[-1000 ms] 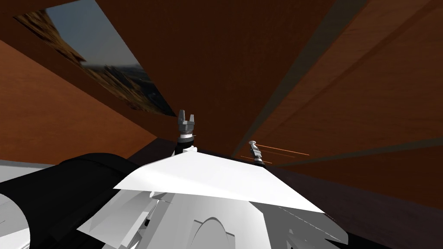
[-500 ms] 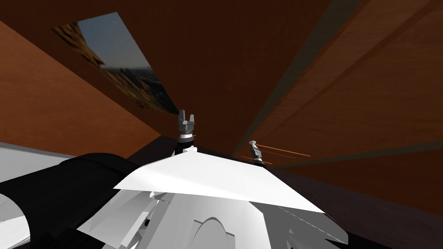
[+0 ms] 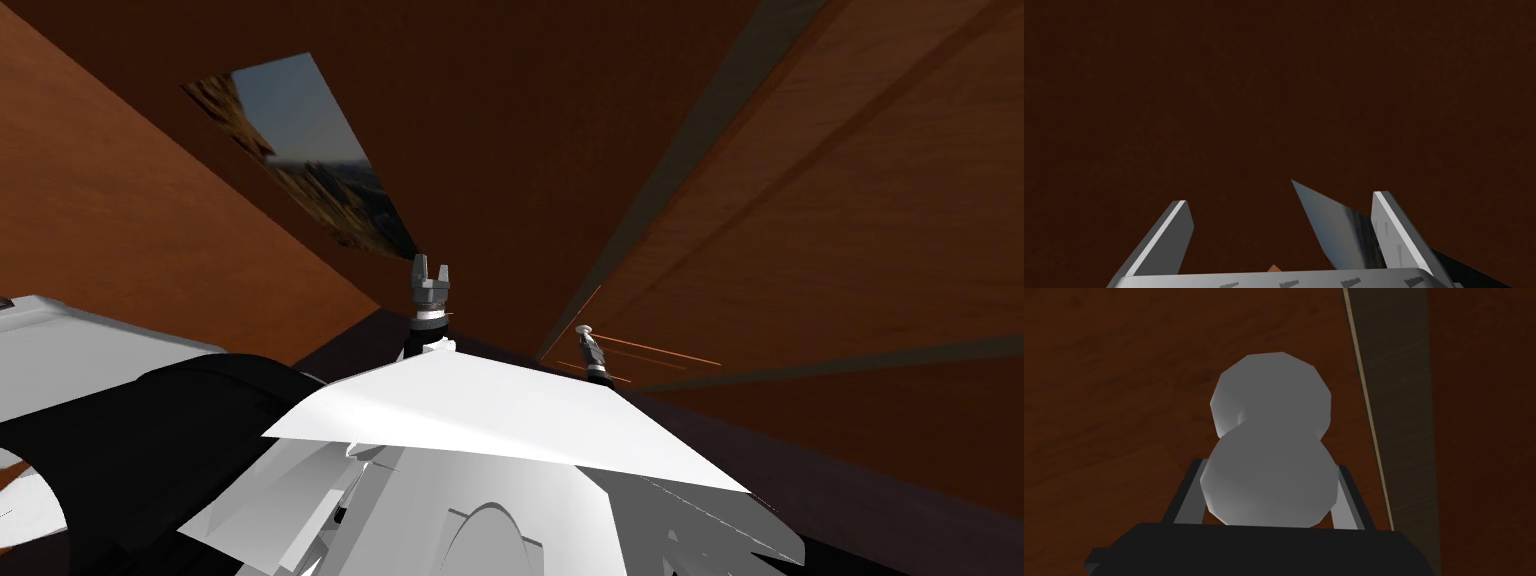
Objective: Pull the door open
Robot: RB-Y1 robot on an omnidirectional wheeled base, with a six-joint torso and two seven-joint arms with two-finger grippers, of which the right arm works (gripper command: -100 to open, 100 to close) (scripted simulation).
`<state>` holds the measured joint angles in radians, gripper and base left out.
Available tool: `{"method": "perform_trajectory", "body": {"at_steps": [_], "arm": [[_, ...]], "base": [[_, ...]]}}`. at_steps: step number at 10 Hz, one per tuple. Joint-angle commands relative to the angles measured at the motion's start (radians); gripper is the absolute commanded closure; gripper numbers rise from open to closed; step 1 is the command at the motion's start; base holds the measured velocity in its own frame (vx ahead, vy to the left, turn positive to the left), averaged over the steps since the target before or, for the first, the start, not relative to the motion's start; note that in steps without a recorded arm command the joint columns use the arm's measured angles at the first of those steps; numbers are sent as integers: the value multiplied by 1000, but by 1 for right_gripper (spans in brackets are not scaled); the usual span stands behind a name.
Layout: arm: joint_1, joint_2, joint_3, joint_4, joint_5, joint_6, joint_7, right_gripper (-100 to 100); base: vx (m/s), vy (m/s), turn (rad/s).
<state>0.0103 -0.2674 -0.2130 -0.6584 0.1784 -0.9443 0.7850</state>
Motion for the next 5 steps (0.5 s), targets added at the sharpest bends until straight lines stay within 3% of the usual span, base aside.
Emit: {"method": "perform_trajectory", "body": {"at_steps": [1,5], "arm": [[-2,5,9,3,-18,2,-50,100],[-6,6,17,4,-44,5,-131,100]], "base": [[-51,-28,95],[-41,-25,62]]}}
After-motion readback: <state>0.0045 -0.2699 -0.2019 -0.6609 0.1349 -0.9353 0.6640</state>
